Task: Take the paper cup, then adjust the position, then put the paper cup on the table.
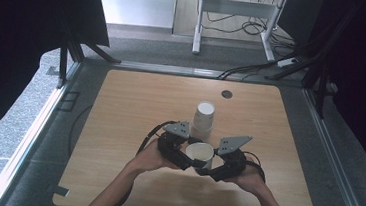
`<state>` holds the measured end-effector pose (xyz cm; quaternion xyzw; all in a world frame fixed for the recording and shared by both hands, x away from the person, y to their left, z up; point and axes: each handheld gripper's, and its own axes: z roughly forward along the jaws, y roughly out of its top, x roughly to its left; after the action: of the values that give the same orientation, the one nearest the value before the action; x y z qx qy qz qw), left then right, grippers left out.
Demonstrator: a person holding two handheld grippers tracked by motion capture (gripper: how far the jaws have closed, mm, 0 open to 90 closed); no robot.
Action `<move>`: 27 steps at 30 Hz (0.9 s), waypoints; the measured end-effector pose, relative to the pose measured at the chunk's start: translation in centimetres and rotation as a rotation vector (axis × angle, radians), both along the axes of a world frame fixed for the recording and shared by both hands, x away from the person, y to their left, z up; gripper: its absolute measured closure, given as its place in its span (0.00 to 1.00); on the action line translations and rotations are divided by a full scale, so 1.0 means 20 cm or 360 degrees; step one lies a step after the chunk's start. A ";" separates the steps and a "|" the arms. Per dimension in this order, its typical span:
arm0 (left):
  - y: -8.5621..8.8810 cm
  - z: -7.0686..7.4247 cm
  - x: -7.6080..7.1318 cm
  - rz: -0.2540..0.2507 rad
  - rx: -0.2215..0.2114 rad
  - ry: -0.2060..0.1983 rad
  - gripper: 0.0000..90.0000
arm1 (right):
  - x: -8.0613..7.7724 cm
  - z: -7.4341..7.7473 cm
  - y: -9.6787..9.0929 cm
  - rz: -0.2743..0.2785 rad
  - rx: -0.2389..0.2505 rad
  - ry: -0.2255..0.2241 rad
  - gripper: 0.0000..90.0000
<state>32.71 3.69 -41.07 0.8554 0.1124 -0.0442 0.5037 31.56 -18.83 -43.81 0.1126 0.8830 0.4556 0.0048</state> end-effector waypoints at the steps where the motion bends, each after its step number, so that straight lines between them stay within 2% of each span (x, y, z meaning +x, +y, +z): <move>1: 0.00 0.00 0.00 0.0003 0.0010 -0.0009 0.29 | 0.00 0.00 0.00 0.0000 -0.0001 0.0001 0.40; 5: -0.01 0.01 -0.01 0.0004 0.0074 -0.0049 0.35 | 0.00 -0.01 0.01 -0.0010 -0.0027 0.0022 0.37; 8: -0.02 0.03 0.00 0.0039 0.0151 -0.0105 0.37 | 0.01 -0.02 0.01 -0.0059 -0.0090 0.0038 0.20; 10: -0.02 0.05 0.00 0.0077 0.0199 -0.0131 0.38 | 0.01 -0.03 0.00 -0.0125 -0.0137 0.0001 0.14; 11: -0.01 0.05 0.00 0.0086 0.0234 -0.0153 0.38 | 0.01 -0.03 -0.02 -0.0194 -0.0164 -0.0013 0.13; 12: -0.01 0.06 0.00 0.0095 0.0256 -0.0159 0.38 | 0.01 -0.03 -0.02 -0.0194 -0.0164 -0.0013 0.13; 17: 0.01 0.08 0.02 0.0171 0.0329 -0.0191 0.38 | 0.02 -0.06 -0.11 -0.0310 -0.0178 -0.0007 0.09; 19: 0.02 0.09 0.03 0.0200 0.0379 -0.0212 0.38 | 0.02 -0.06 -0.12 -0.0322 -0.0178 -0.0004 0.08; 27: 0.06 0.11 0.08 0.0284 0.0427 -0.0225 0.37 | 0.01 -0.08 -0.16 -0.0377 -0.0196 -0.0010 0.08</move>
<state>34.25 4.90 -38.79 0.9026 0.1570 0.0764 0.3935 31.85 -21.95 -45.36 0.2141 0.8899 0.3970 0.0681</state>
